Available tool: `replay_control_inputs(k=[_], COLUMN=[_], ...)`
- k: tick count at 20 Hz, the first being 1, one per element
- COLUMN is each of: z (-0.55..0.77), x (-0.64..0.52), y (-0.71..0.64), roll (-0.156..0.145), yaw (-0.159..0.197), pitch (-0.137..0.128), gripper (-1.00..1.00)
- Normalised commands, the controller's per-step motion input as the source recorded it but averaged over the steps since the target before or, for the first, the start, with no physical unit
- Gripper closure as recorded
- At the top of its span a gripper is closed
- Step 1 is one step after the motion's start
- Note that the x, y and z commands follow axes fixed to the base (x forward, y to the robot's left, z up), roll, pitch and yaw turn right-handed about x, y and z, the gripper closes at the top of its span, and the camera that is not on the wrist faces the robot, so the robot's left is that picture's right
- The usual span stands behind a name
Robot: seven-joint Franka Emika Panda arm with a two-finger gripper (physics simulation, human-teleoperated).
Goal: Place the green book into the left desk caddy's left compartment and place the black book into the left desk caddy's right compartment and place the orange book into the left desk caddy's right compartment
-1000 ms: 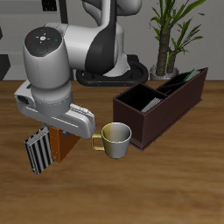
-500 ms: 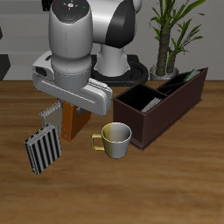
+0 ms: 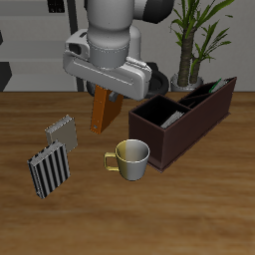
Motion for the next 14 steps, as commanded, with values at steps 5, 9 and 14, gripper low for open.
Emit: replay_control_inputs(k=[5,9,14], z=[0.04,0.12,0.15], x=[-0.35,-0.42,-0.36], y=[0.26,0.38,0.26], roll=[-0.013,0.037,0.015], yaw=[-0.001,0.008,-0.036], pitch=[-0.024,-0.033,-0.041], gripper=[1.00,1.00,1.00])
